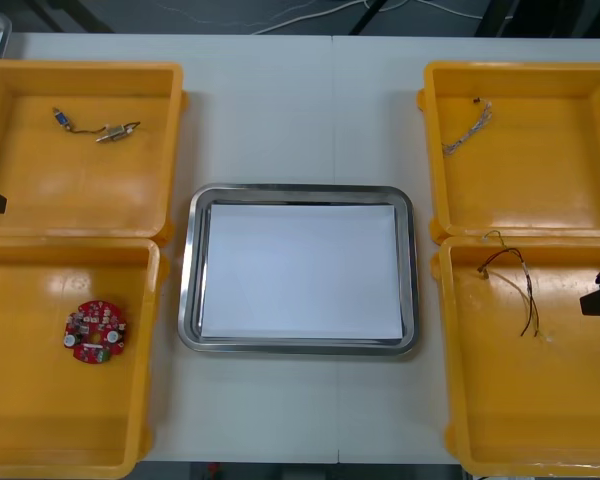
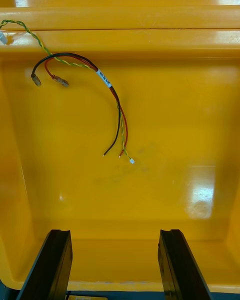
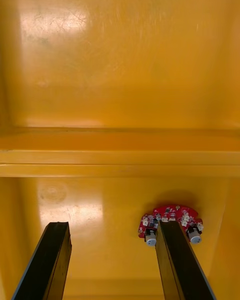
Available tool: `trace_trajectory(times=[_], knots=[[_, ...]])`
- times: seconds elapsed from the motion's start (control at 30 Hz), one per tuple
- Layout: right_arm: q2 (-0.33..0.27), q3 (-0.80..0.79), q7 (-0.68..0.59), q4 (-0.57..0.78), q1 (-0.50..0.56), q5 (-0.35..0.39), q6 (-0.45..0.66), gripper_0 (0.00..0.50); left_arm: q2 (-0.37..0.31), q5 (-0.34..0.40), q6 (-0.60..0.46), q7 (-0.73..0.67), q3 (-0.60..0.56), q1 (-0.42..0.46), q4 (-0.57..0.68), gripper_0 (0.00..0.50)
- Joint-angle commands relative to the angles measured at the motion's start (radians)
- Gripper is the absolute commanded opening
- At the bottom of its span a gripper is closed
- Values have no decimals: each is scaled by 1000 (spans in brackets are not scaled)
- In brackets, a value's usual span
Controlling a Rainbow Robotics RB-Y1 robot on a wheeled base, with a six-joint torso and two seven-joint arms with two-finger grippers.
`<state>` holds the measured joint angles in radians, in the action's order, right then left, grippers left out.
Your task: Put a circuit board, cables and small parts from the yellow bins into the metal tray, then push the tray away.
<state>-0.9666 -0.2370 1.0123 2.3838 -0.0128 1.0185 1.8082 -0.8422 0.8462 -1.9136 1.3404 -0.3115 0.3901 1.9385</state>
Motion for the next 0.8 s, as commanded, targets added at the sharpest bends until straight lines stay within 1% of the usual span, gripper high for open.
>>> trace_trajectory(times=[0.03, 0.8], knots=[[-26, -27, 0, 18, 2, 0, -1, 500, -49, -9, -6, -89, -20, -16, 27, 500], [-26, -27, 0, 18, 2, 0, -1, 500, -49, -9, -6, -89, -20, -16, 27, 500]])
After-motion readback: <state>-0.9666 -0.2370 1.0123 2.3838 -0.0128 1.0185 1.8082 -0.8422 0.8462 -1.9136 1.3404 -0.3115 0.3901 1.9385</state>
